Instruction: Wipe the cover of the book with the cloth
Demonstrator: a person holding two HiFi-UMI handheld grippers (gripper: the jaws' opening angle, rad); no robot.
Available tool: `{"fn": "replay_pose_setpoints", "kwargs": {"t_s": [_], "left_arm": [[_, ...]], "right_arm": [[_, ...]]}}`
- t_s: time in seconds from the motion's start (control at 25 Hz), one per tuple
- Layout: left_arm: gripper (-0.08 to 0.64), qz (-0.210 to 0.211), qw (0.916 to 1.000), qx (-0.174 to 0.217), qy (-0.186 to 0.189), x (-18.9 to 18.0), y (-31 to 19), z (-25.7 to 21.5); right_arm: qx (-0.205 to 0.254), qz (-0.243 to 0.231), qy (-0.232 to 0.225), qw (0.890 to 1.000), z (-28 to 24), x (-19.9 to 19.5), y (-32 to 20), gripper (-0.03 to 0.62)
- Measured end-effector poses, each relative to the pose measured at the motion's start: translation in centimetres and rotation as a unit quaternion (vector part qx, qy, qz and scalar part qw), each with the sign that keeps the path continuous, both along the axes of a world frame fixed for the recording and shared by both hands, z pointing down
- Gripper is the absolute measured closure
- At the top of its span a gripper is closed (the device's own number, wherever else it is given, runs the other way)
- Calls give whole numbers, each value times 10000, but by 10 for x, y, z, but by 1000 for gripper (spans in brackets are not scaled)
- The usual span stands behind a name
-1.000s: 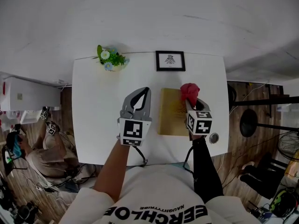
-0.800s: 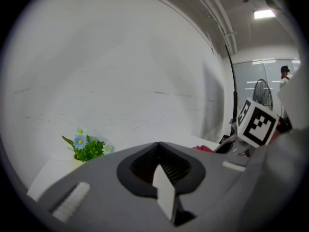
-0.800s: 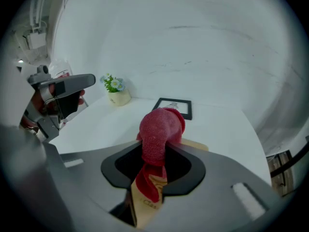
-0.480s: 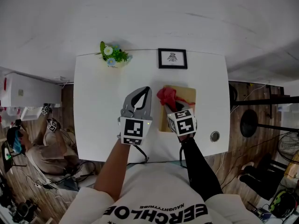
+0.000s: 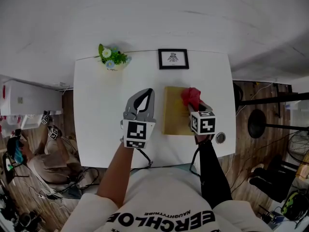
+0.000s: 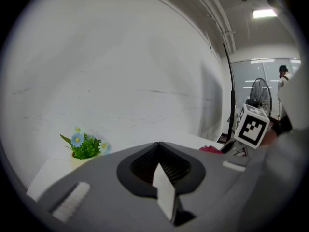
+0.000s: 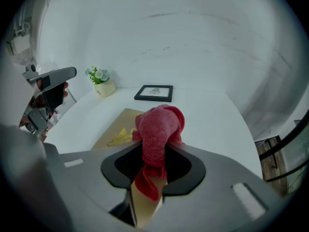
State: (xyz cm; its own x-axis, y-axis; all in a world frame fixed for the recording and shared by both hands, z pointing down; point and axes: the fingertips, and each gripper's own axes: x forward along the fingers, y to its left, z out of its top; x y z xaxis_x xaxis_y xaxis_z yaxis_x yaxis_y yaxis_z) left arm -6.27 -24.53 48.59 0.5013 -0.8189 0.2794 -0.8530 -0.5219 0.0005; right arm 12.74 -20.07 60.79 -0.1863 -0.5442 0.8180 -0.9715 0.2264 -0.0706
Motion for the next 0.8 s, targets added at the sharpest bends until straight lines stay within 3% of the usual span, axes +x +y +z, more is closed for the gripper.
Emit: {"fn": "replay_pose_setpoints", "kwargs": {"t_s": [0.24, 0.4, 0.6, 0.8], "left_arm": [[503, -34, 10000, 3, -22, 1, 1, -1], [503, -39, 10000, 8, -38, -1, 3, -3], [503, -42, 10000, 45, -46, -1, 9, -6], [503, -51, 9999, 81, -67, -2, 16, -9]], "right_arm": [[-34, 428, 117, 9990, 1, 38, 12, 486], [175, 390, 79, 9991, -9, 33, 10, 486], [659, -517, -253, 9962, -36, -31, -1, 486], [315, -1293, -405, 9903, -22, -91, 17, 486]]}}
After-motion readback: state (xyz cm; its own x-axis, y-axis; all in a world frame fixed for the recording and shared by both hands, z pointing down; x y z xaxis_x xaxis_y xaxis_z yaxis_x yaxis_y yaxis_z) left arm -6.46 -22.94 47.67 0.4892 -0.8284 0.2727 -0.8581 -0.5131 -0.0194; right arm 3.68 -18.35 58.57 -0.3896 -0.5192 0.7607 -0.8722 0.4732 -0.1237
